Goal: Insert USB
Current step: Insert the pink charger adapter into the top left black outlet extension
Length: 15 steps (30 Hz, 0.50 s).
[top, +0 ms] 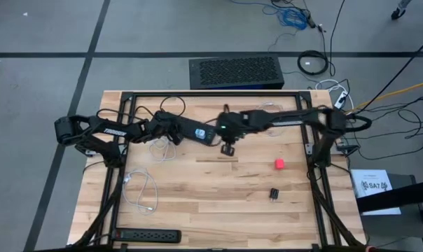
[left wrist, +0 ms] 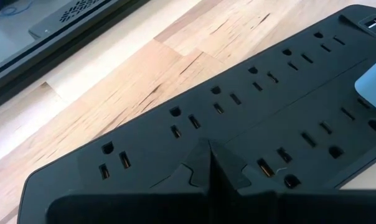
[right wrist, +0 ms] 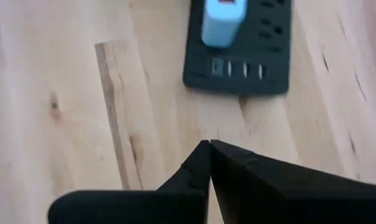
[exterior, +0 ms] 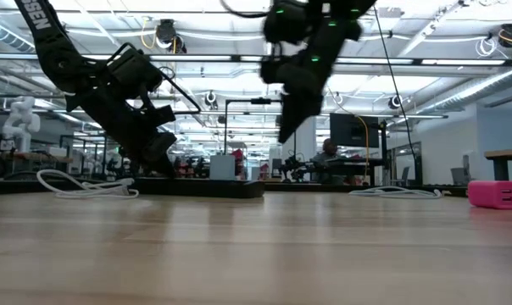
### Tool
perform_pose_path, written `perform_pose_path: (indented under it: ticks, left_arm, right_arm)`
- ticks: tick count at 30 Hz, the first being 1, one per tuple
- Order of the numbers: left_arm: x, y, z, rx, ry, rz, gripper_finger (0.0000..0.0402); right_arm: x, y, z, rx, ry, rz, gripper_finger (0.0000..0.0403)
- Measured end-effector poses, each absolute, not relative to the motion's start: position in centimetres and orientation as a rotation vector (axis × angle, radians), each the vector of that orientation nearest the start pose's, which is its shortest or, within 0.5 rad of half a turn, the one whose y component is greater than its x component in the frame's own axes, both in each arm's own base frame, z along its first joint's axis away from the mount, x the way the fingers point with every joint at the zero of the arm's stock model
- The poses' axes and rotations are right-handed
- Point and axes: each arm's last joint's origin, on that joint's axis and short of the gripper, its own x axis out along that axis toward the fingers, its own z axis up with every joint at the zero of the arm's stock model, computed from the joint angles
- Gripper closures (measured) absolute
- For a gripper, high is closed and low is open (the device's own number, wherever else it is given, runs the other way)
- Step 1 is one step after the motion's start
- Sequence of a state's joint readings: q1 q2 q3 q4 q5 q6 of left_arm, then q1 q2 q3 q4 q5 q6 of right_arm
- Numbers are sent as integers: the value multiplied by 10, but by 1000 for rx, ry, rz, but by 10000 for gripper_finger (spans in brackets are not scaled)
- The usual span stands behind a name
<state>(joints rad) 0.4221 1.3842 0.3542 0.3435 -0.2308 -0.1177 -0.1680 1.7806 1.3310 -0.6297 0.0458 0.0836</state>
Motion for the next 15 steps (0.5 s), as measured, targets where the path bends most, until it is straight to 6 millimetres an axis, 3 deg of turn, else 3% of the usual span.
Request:
perform_pose_path:
  ticks: [8,15]
  left_arm:
    - [201,97,123,-182,649,647,400]
    - [202,97,124,-185,648,631,400]
  right_arm:
    - [288,-33,211,264,935,-275,403]
    - [247,-1,209,390,988,-340,403]
